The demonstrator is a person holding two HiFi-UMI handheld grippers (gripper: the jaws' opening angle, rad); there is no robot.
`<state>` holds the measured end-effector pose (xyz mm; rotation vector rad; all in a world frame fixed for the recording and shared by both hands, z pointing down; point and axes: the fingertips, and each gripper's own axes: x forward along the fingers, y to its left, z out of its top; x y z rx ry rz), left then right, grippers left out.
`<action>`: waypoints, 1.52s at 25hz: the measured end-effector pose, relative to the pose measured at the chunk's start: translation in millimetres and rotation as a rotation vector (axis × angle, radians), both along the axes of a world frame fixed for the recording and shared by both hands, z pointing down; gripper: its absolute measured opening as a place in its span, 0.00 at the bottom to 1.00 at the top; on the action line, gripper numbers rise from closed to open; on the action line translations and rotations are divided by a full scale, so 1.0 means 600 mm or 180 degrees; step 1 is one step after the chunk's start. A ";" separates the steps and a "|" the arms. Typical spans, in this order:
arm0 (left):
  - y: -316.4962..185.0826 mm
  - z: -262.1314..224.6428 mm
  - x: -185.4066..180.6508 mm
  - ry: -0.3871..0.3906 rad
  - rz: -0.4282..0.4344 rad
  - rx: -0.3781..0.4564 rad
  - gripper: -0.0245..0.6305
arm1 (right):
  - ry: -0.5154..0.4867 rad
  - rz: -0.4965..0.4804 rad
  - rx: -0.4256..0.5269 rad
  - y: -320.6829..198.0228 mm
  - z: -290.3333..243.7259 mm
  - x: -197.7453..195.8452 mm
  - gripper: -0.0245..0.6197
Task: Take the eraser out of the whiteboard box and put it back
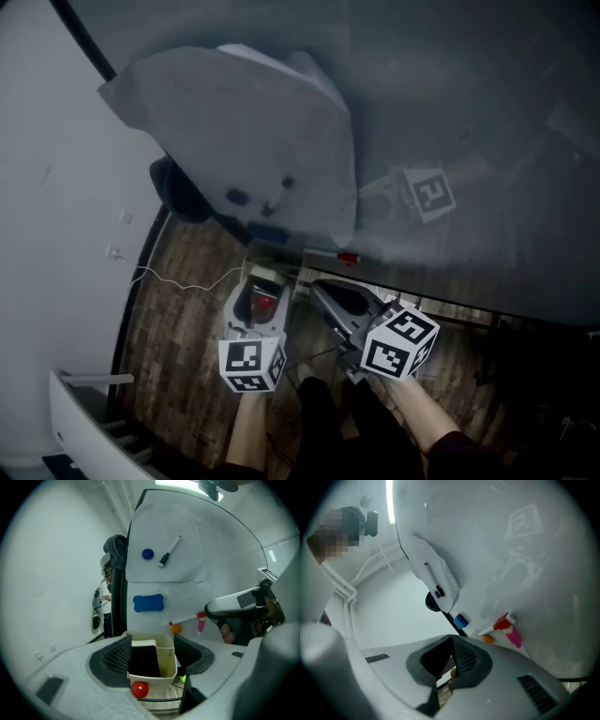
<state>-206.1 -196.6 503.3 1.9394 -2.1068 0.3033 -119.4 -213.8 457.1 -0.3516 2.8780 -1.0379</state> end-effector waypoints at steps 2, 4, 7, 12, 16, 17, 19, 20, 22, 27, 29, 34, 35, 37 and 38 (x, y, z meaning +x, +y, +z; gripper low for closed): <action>0.001 -0.002 0.001 -0.0005 -0.0010 0.0010 0.42 | -0.0004 -0.0003 -0.0003 -0.001 0.001 0.001 0.04; 0.001 -0.003 0.001 -0.0007 -0.0015 0.0018 0.42 | -0.0014 -0.0005 -0.0007 -0.001 0.001 0.002 0.04; 0.001 -0.006 0.000 -0.0014 -0.0029 0.0028 0.42 | -0.0028 -0.0017 0.0001 -0.001 0.000 0.003 0.04; 0.002 -0.017 0.000 -0.0009 -0.0028 0.0055 0.42 | -0.0026 -0.0019 0.0007 -0.003 -0.005 0.004 0.04; 0.005 -0.037 0.004 0.0018 -0.0023 0.0103 0.42 | -0.0053 -0.0022 0.0033 -0.002 -0.016 0.006 0.04; 0.005 -0.044 0.006 0.0017 -0.0017 0.0118 0.42 | -0.0059 -0.0021 0.0041 -0.002 -0.020 0.008 0.04; 0.005 -0.060 0.012 0.0014 0.0008 0.0150 0.42 | -0.0083 -0.0022 0.0073 -0.002 -0.033 0.010 0.04; 0.005 -0.069 0.015 0.0017 0.0022 0.0168 0.42 | -0.0097 -0.0025 0.0095 -0.002 -0.040 0.010 0.04; 0.007 -0.087 0.021 0.0021 0.0047 0.0212 0.42 | -0.0118 -0.0033 0.0140 0.000 -0.055 0.011 0.04; 0.010 -0.142 0.033 -0.0032 0.0100 0.0353 0.40 | -0.0195 -0.0049 0.0251 0.004 -0.096 0.010 0.04; 0.012 -0.164 0.035 -0.0065 0.0109 0.0417 0.36 | -0.0228 -0.0057 0.0302 0.006 -0.113 0.010 0.04; 0.022 -0.222 0.044 -0.0130 0.0123 0.0609 0.25 | -0.0325 -0.0064 0.0439 0.011 -0.157 0.011 0.04; 0.025 -0.232 0.045 -0.0137 0.0121 0.0649 0.22 | -0.0347 -0.0065 0.0462 0.012 -0.164 0.011 0.04; 0.030 -0.252 0.046 -0.0153 0.0115 0.0728 0.17 | -0.0379 -0.0065 0.0509 0.015 -0.178 0.011 0.04; 0.031 -0.261 0.046 -0.0165 0.0114 0.0764 0.15 | -0.0390 -0.0064 0.0531 0.016 -0.185 0.011 0.04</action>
